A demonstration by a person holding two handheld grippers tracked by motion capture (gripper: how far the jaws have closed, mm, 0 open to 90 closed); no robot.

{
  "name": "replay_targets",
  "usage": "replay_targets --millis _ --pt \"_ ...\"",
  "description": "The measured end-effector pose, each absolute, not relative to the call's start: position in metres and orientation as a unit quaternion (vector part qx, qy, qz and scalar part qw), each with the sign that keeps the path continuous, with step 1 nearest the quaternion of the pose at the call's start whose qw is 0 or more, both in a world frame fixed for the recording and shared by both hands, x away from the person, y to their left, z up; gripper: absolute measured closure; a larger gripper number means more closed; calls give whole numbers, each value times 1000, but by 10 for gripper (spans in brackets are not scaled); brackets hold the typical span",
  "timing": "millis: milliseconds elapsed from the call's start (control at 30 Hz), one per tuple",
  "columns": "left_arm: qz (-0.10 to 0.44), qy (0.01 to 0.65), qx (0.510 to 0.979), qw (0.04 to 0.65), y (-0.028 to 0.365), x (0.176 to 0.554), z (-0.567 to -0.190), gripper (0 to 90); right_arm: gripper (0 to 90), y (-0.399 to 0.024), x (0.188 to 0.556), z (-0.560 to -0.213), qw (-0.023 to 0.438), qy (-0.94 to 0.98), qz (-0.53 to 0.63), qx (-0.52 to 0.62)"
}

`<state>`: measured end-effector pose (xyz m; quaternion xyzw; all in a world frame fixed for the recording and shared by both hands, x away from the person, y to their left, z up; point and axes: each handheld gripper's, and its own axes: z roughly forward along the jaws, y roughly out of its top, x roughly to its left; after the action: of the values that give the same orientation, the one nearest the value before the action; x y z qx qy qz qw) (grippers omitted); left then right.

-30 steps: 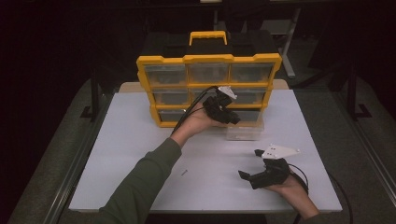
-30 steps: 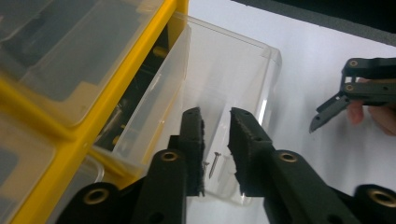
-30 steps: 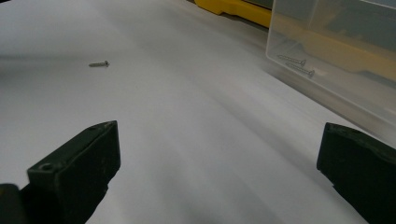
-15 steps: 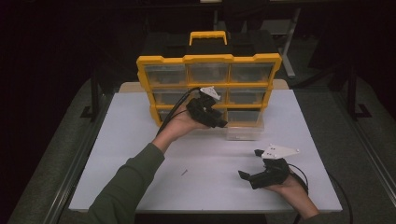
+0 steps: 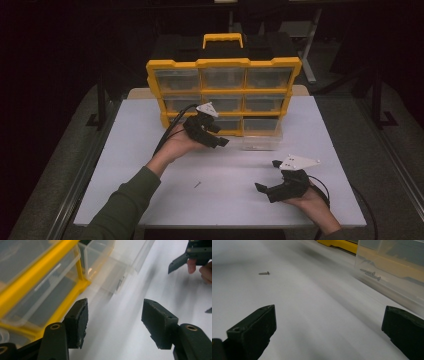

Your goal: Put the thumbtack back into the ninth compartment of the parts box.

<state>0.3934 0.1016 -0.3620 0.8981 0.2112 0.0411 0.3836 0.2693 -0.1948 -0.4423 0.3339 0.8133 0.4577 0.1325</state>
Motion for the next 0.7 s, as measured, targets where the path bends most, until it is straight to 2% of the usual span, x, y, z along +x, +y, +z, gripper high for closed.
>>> replay_targets --millis 700 --pt "50 252 892 371 150 344 -406 364 0 -196 270 -444 130 813 457 337"
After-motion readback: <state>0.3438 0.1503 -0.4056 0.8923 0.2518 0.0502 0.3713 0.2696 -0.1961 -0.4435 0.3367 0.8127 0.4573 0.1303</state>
